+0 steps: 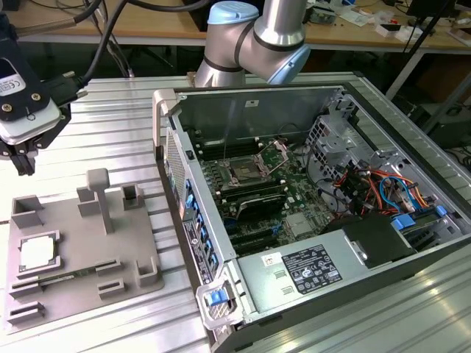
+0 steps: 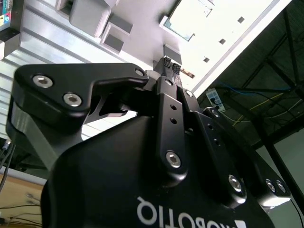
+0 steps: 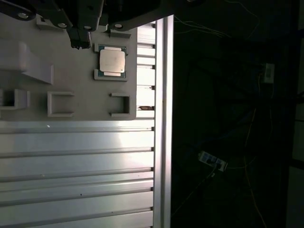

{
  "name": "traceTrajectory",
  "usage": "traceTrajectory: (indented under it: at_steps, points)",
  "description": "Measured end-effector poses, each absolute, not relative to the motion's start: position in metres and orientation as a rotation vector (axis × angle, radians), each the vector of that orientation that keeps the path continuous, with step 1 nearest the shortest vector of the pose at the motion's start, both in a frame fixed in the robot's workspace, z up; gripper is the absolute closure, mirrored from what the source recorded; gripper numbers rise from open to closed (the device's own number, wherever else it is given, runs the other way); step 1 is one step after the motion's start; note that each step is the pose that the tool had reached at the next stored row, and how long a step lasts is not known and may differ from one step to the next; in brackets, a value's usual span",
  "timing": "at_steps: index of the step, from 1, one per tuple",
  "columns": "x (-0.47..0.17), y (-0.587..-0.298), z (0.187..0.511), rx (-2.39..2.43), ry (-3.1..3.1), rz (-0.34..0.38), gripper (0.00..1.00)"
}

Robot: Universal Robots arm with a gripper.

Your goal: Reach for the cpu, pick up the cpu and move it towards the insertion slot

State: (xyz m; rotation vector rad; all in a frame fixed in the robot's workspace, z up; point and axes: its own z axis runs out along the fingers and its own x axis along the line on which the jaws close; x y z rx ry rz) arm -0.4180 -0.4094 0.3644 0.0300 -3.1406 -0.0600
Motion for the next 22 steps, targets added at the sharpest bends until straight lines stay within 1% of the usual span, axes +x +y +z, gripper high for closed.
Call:
traceTrajectory:
  at_steps: [13, 22]
  points:
    - [-0.422, -0.41, 0.364, 0.03, -3.141, -0.06, 0.89]
    - [-0.437, -0.413, 0.363, 0.03, -3.142, -0.061, 0.89]
